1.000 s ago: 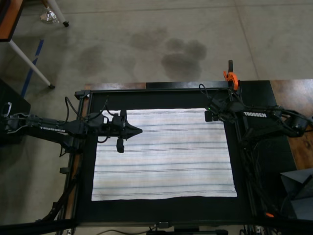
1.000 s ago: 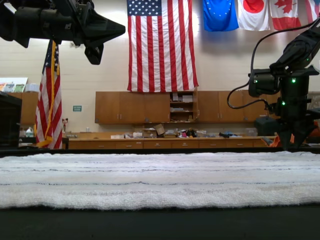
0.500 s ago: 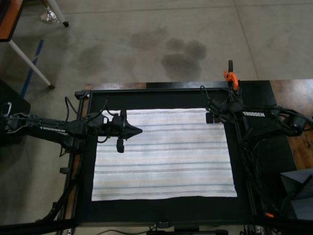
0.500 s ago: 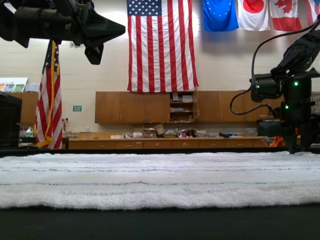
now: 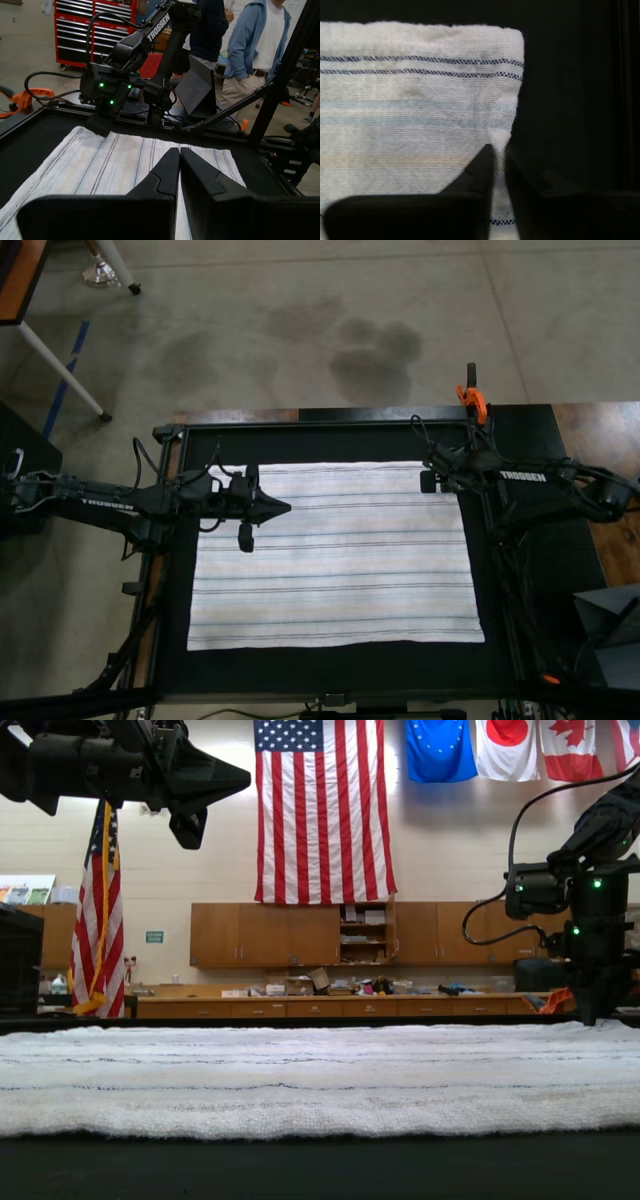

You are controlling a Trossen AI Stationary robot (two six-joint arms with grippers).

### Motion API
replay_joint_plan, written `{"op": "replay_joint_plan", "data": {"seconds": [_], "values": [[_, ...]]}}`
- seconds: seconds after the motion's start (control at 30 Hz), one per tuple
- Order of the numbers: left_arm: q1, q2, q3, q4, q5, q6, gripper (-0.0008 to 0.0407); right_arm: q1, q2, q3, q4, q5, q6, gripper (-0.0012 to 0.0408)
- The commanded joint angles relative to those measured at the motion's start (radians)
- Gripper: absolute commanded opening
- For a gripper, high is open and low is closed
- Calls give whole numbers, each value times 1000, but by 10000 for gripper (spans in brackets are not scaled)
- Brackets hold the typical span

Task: Fold the towel

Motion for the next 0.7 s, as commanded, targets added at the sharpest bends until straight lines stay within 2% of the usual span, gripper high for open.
{"op": "replay_joint_plan", "data": {"seconds": [0.0,0.1,0.27,0.33,0.43,0.67], "values": [[0,0,0,1,0,0,0,0,-3,10,7,17,-15,2],[0,0,0,1,0,-11,0,1,-2,11,7,16,-14,19],[0,0,0,1,0,-14,0,2,-10,11,4,3,-16,-4],[0,0,0,0,0,-22,0,2,-21,11,4,-23,-15,9],[0,0,0,0,0,-56,0,10,-46,11,6,-83,-15,2],[0,-16,0,0,0,-53,0,148,-135,11,13,-112,56,-4]]}}
